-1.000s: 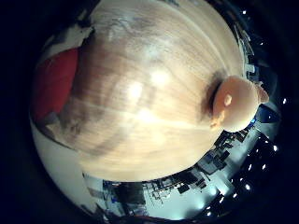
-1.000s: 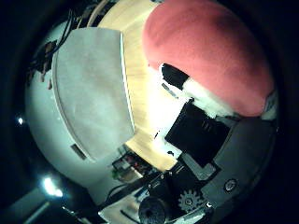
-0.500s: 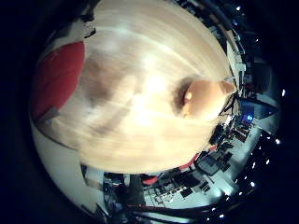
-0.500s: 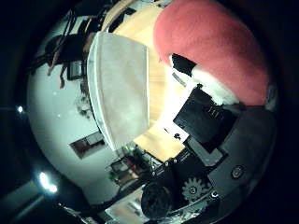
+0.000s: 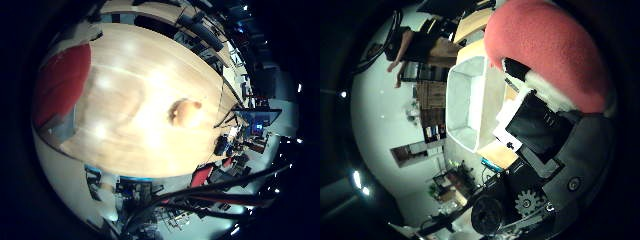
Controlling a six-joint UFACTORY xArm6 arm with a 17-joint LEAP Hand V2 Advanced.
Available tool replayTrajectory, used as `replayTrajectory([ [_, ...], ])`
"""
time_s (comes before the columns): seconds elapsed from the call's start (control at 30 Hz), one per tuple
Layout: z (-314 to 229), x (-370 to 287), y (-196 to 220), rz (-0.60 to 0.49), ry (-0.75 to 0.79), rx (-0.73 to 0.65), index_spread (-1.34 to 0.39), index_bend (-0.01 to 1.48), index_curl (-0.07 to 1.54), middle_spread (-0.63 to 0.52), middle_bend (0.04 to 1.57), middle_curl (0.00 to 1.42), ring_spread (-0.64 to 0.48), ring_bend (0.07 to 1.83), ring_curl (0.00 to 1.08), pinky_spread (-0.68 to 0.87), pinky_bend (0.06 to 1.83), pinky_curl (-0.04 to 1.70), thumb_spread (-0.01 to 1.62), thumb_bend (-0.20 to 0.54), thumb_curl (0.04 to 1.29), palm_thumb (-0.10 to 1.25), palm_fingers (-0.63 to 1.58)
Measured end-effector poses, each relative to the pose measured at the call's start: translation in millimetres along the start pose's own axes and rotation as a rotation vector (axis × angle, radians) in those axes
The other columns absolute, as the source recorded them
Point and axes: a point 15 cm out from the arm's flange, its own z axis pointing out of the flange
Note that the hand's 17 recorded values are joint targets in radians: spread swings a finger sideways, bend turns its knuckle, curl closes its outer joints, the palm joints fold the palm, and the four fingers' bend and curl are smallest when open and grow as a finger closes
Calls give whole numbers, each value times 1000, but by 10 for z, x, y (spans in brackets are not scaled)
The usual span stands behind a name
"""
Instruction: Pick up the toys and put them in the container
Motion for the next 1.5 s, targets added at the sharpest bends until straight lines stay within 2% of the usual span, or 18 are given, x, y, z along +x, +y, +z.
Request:
replayTrajectory([
  [0.2, -5, -449, -127, -48, 7, 1, -542, 432, 672, -325, 1028, 617, -257, 1352, 504, -363, 1313, 495, 951, -19, 348, 1002, 1221],
  [0.57, 169, -1657, -290, -205, 27, -17, -557, 412, 713, -323, 1037, 603, -257, 1351, 504, -370, 1295, 510, 949, -20, 345, 994, 1222],
  [0.9, 370, -2305, -396, -319, 93, 2, -569, 388, 745, -326, 1042, 592, -256, 1347, 500, -387, 1278, 517, 953, -19, 343, 994, 1225],
  [1.5, 432, -2484, -400, -351, 104, 7, -585, 353, 786, -323, 1045, 581, -269, 1330, 494, -407, 1252, 523, 965, -19, 343, 986, 1229],
])
